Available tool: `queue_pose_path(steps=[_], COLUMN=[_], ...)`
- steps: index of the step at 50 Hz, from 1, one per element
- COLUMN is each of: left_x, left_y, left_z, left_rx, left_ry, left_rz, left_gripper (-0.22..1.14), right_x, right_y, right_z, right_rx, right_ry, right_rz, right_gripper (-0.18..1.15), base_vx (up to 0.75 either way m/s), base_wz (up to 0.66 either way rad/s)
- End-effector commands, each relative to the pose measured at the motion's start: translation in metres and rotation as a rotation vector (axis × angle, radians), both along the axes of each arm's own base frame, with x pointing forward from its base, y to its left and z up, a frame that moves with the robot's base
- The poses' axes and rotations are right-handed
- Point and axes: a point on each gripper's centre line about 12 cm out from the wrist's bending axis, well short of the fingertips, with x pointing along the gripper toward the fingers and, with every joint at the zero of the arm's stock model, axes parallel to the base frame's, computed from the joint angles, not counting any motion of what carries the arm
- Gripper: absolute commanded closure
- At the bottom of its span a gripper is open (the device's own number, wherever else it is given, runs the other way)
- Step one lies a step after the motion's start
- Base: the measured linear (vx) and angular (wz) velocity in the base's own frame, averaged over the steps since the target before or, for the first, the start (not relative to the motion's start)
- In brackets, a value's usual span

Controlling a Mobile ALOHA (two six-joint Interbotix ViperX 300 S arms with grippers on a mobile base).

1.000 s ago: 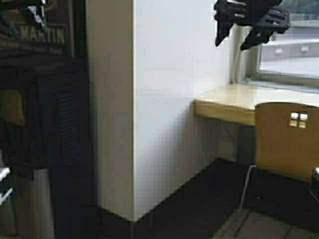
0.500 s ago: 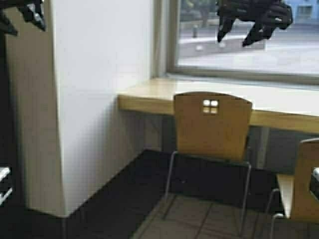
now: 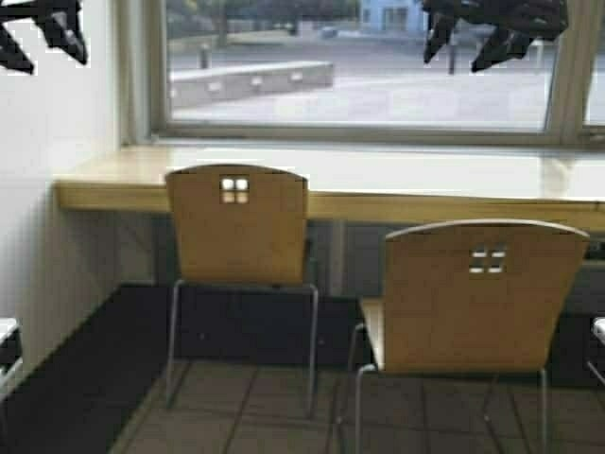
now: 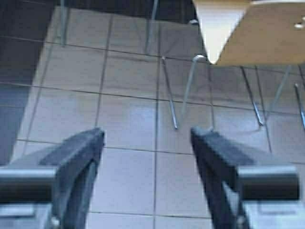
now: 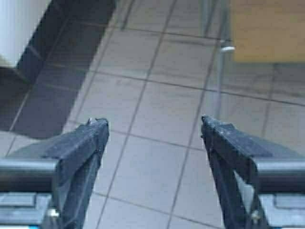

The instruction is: Push the chairs under the table

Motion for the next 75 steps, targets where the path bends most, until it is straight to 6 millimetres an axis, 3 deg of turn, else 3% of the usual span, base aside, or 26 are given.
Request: queue_pose_path(steps=[1, 14, 45, 63, 75], left_x=[0.002, 0.005, 0.012, 0.013, 0.016], left_y=[0.0, 0.0, -0.002, 0.005, 0.006], left_z=[0.003, 0.001, -0.009, -0.012, -0.014], left_rx=[-0.004, 0.0, 0.017, 0.012, -0.019], left_ry=[-0.008, -0.001, 0.048, 0.065, 0.077], left_rz=[0.004, 0.004, 0.0, 0.035, 0.06], left_gripper=[0.02, 0.02, 0.02, 0.02, 0.02], right_x=[0.001, 0.002, 0.004, 0.011, 0.011], right_y=[0.0, -0.006, -0.01, -0.01, -0.012], right_z=[0.015, 0.013, -0.018, -0.017, -0.039], right_rx=[0.014, 0.013, 0.038, 0.07, 0.104], right_ry=[-0.042, -0.034, 0.073, 0.081, 0.146], right_rz=[-0.001, -0.019, -0.063, -0.085, -0.13], right_gripper=[0.04, 0.04, 0.04, 0.04, 0.04], base_vx=[-0.06, 0.0, 0.1, 0.19, 0.18], base_wz=[-0.35, -0.26, -0.18, -0.12, -0.06])
